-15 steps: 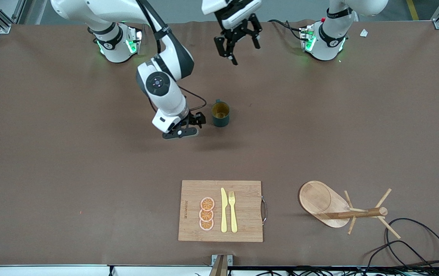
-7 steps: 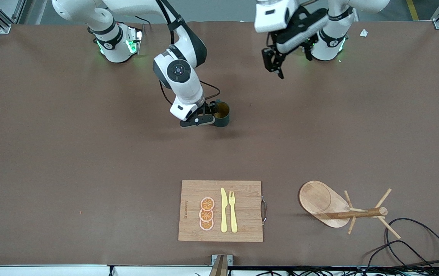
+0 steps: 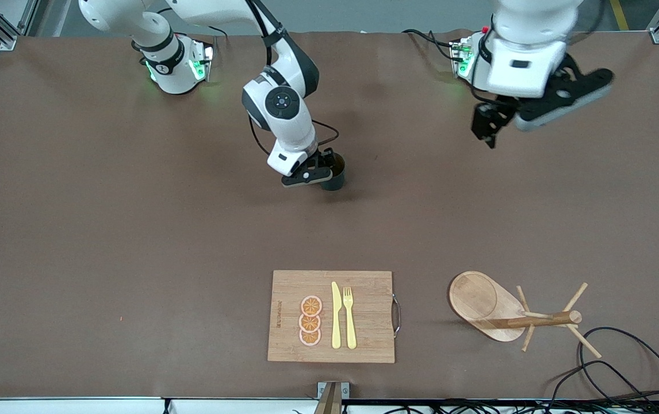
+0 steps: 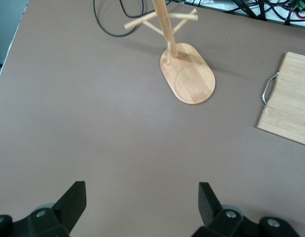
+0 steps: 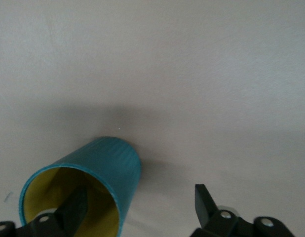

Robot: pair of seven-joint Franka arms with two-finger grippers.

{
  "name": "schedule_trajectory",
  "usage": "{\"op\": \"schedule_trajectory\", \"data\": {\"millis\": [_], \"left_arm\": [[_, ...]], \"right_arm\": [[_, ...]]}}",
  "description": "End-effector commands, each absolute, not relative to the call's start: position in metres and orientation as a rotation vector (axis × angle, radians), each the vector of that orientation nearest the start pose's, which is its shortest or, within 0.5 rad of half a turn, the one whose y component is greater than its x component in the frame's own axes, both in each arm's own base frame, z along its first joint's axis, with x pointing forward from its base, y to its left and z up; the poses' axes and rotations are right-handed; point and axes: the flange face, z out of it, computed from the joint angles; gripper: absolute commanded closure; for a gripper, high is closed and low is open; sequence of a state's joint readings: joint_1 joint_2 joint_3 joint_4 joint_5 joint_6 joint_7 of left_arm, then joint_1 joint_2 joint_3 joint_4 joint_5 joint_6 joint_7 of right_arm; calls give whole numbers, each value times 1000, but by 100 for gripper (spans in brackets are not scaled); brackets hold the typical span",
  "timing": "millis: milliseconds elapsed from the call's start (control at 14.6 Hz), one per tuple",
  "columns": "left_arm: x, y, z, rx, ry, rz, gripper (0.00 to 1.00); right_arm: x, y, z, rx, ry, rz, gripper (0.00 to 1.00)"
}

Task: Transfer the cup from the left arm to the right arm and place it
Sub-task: 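Grasp the mug with the right gripper while the left gripper withdraws, then carry the teal mug sideways across the table with the right gripper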

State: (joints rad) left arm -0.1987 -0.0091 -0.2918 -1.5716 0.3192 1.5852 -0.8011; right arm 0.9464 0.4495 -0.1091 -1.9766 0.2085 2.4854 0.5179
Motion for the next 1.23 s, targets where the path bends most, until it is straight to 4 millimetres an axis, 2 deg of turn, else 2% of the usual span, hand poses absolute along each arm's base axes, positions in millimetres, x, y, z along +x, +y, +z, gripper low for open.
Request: {"op": "schedule_trajectory", "data": {"millis": [0, 137, 205, 273, 410, 478, 547, 683, 820, 888, 957, 1093, 1161], "left_arm": [[521, -213, 649, -2892, -339, -297, 0], [530, -190, 657, -2933, -219, -270, 0], [534, -179, 660, -2947, -176, -261, 0], [537, -174, 661, -2954, -120, -254, 0], [545, -159, 662, -2949, 17, -236, 0], [544, -156, 672, -2931, 89, -251, 0], [544, -154, 674, -2924, 167, -237, 0], [540, -142, 677, -2929, 179, -192, 0], [541, -131, 677, -2952, 174, -173, 0], [541, -125, 679, -2981, 177, -168, 0], [541, -119, 680, -3017, 156, -160, 0], [541, -92, 685, -3070, 83, -159, 0], [537, -88, 690, -3072, 79, -171, 0]], "right_arm": [[409, 464, 240, -3023, -240, -1, 36], [410, 464, 241, -3025, -248, -7, 66], [410, 464, 242, -3025, -253, -11, 84], [410, 463, 241, -3027, -249, -7, 96], [413, 461, 242, -3027, -295, -9, 97], [415, 460, 244, -3024, -375, -22, 97], [419, 457, 246, -3016, -460, -33, 98], [433, 440, 252, -2994, -619, -21, 99], [458, 408, 268, -2988, -671, 8, 100], [472, 389, 272, -2985, -754, 21, 100], [485, 368, 275, -2985, -836, 24, 100], [511, 325, 284, -2973, -968, 38, 100], [526, 297, 288, -2958, -1029, 51, 100]]}}
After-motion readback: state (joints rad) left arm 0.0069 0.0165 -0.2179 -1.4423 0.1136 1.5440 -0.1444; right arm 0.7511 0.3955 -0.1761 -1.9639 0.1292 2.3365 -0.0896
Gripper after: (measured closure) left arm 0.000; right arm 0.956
